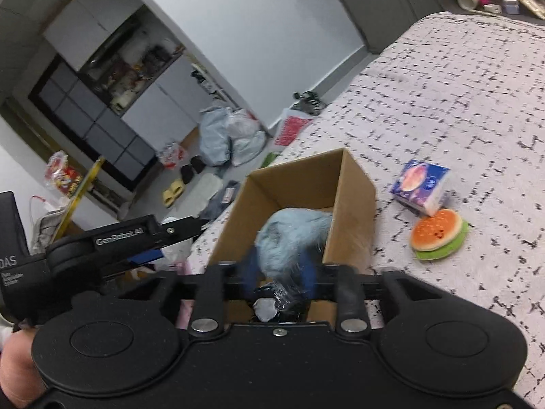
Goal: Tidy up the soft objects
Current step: 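Carry the white ball and black bag over the box with both grippers, then open both grippers to drop the white ball and black bag into the box, then move the right tool to the burger squishy and grasp it, then grasp the blue tissue pack with the left gripper while the right lifts the burger, then carry the tissue pack and burger squishy over the box with both grippers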
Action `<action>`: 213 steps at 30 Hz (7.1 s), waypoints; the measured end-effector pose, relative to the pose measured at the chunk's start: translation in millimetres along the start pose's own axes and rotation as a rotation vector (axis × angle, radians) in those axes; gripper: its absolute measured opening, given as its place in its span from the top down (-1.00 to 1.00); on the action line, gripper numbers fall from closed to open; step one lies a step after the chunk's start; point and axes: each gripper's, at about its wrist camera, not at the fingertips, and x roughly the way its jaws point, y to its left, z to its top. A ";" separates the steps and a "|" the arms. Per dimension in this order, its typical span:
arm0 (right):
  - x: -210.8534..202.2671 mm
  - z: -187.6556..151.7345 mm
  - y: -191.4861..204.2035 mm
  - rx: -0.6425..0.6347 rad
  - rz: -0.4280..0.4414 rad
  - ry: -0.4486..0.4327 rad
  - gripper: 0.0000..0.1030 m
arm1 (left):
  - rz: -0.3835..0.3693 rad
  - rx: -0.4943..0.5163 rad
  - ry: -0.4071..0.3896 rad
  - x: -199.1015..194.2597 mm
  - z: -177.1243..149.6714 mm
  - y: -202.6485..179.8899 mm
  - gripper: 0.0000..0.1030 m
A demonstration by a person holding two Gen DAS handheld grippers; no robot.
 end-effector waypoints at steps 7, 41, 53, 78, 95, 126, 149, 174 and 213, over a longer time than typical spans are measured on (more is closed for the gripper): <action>-4.2 2.9 -4.6 0.019 -0.017 -0.011 0.14 | -0.031 0.006 0.028 11.8 5.1 -4.4 0.07; -6.0 17.1 -53.7 0.166 -0.090 -0.042 0.14 | -0.189 0.067 0.131 57.1 15.6 -63.7 -0.36; -3.8 15.6 -70.3 0.214 -0.131 -0.042 -0.04 | -0.147 0.079 0.121 41.2 16.3 -68.6 -0.41; 9.8 0.1 -139.8 0.522 -0.088 -0.050 -0.18 | -0.072 0.229 0.145 44.1 2.5 -167.6 -0.42; 30.8 -12.8 -173.2 0.688 -0.027 -0.040 -0.09 | -0.071 0.241 0.256 85.3 -18.8 -212.5 -0.41; 20.2 -16.8 -187.3 0.673 -0.142 -0.099 0.71 | -0.036 0.031 0.337 155.6 -45.1 -203.7 -0.42; -12.6 -13.9 -203.6 0.708 -0.296 -0.187 0.71 | 0.043 0.266 0.216 177.6 -61.7 -226.3 -0.55; -52.2 -12.1 -191.8 0.684 -0.281 -0.258 0.71 | -0.132 0.213 0.197 142.6 -53.0 -217.2 0.30; -44.9 15.1 -61.6 0.325 -0.114 -0.224 0.71 | -0.187 0.071 0.078 0.1 14.8 -61.0 0.29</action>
